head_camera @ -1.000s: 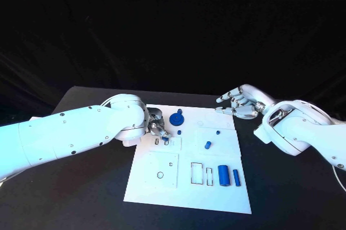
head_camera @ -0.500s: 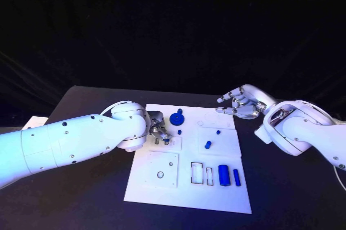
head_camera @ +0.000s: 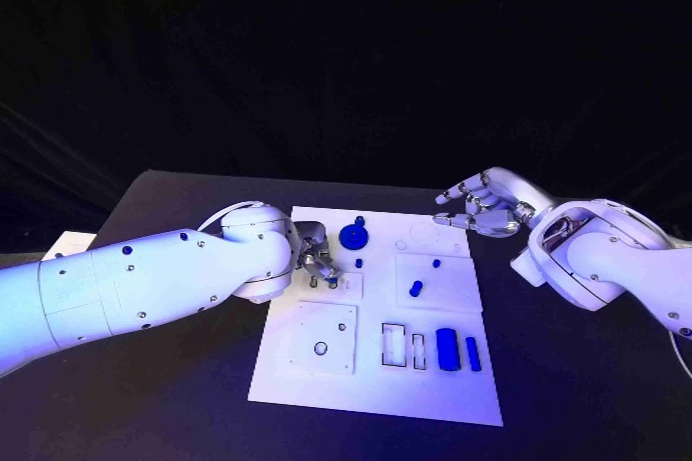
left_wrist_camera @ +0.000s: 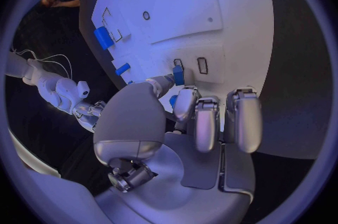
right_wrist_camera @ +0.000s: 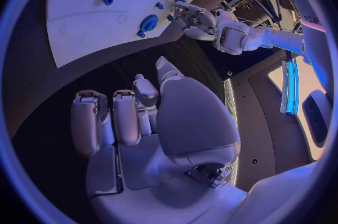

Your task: Assemble the parts on the task board

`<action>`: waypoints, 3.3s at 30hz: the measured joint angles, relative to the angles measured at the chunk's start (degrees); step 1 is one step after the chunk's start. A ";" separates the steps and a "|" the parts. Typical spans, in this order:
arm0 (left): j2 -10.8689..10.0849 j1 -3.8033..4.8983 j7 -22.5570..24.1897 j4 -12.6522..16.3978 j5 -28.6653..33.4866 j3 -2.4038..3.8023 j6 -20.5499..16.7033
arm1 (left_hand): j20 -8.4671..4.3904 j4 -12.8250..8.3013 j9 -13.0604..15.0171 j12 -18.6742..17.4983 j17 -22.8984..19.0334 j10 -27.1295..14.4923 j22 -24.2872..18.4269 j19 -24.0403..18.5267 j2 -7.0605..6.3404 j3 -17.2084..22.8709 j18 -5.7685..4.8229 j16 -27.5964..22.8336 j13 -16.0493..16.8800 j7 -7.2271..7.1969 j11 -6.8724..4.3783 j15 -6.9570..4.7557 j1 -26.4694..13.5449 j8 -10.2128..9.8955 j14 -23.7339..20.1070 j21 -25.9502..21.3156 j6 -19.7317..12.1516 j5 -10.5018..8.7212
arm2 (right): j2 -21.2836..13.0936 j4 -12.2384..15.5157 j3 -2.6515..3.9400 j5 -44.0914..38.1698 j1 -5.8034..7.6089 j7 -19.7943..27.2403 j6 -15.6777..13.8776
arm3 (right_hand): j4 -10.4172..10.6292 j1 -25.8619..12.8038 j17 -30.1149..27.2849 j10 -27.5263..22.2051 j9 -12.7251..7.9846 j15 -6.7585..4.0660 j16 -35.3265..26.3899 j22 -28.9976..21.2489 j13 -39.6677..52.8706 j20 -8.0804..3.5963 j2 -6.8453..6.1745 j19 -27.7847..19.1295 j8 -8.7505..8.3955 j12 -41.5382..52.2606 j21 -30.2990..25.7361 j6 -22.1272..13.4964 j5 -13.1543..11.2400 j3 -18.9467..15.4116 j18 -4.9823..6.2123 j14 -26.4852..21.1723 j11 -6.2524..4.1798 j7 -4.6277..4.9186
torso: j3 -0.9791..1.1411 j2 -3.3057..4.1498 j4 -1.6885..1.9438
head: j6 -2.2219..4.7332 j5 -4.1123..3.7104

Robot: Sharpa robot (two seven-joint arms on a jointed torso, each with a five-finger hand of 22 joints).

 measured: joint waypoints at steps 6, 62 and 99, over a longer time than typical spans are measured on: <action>-0.06 0.03 0.05 0.11 -0.11 0.04 0.98 | 0.00 0.00 0.00 0.00 0.00 0.00 0.00 0.00 0.01 0.00 0.00 0.00 0.00 0.02 0.00 0.00 0.01 -0.01 0.00 0.00 0.00 -0.01 | -0.04 0.00 0.00 -0.01 0.00 -0.02 0.02 | 0.00 0.00 0.00 0.00 -0.01 0.00 0.00 0.00 0.00 0.00 0.00 0.00 0.00 0.00 0.00 0.00 0.00 0.00 0.00 0.00 0.00 0.00 | -0.01 0.00 -0.02 | -0.11 0.00; 2.18 0.49 0.06 -3.60 1.49 0.40 6.50 | 0.01 -2.81 1.16 0.81 0.02 1.11 -0.03 0.00 -0.93 1.74 0.00 0.00 1.03 -1.28 -0.70 -0.40 -11.14 0.32 -0.01 1.16 3.11 -0.39 | -0.41 0.81 -0.02 -0.16 0.00 -0.24 0.20 | 0.18 0.00 -0.08 0.00 0.01 0.00 -0.22 -0.04 -0.12 -0.16 0.00 -0.16 0.00 0.00 -0.28 0.14 -0.01 -0.18 0.00 0.00 0.00 -0.14 | 0.02 -0.02 0.03 | -0.74 0.10; 2.34 0.44 0.53 -4.63 1.82 0.39 6.51 | -0.62 4.66 3.37 0.81 0.00 1.32 -0.03 -0.21 -0.42 -18.56 -0.01 0.00 0.67 -1.76 -0.91 -0.81 -16.35 1.17 -0.01 1.67 4.43 -0.39 | -0.64 1.05 -0.02 -0.23 0.00 -0.35 0.49 | 0.56 0.00 -0.51 0.00 0.04 0.00 -0.45 -0.54 -0.37 -0.10 0.00 -0.34 0.00 -0.33 -0.40 0.19 -0.01 -0.55 0.01 0.00 0.00 -0.19 | -0.03 -0.03 0.01 | -0.71 0.16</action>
